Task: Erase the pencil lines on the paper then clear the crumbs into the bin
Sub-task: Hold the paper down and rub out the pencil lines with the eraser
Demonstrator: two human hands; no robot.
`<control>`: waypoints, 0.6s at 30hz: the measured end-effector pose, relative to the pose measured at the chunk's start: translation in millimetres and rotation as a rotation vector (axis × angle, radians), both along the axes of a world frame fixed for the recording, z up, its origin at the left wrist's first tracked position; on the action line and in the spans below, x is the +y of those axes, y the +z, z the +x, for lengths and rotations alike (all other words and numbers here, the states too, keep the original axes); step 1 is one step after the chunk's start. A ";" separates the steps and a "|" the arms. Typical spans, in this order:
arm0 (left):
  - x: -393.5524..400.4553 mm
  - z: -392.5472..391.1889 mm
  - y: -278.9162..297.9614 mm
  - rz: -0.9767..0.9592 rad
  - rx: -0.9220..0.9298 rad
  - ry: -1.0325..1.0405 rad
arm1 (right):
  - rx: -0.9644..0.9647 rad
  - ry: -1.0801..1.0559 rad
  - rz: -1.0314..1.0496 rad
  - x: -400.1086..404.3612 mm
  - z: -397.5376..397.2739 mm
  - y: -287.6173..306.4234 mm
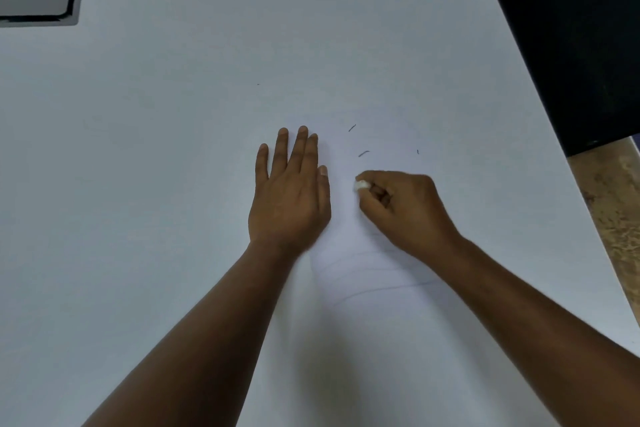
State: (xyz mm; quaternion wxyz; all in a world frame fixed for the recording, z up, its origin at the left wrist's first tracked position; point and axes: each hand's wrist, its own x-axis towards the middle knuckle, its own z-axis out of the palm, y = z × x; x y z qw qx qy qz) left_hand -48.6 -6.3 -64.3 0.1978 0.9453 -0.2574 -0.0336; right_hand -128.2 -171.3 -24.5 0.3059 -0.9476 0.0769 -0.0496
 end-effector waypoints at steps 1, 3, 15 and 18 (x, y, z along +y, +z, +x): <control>0.4 -1.1 0.9 -0.005 -0.008 -0.037 | 0.009 -0.007 0.004 3.0 -5.3 -2.1; 0.8 -1.9 1.0 0.025 -0.029 -0.119 | 0.010 -0.011 0.008 6.5 -10.7 -5.2; 1.7 -0.4 1.7 0.049 -0.004 -0.116 | -0.022 -0.282 0.358 -14.0 17.9 0.6; 1.5 -0.7 1.4 0.073 -0.014 -0.110 | 0.055 -0.230 0.320 -19.6 21.0 3.6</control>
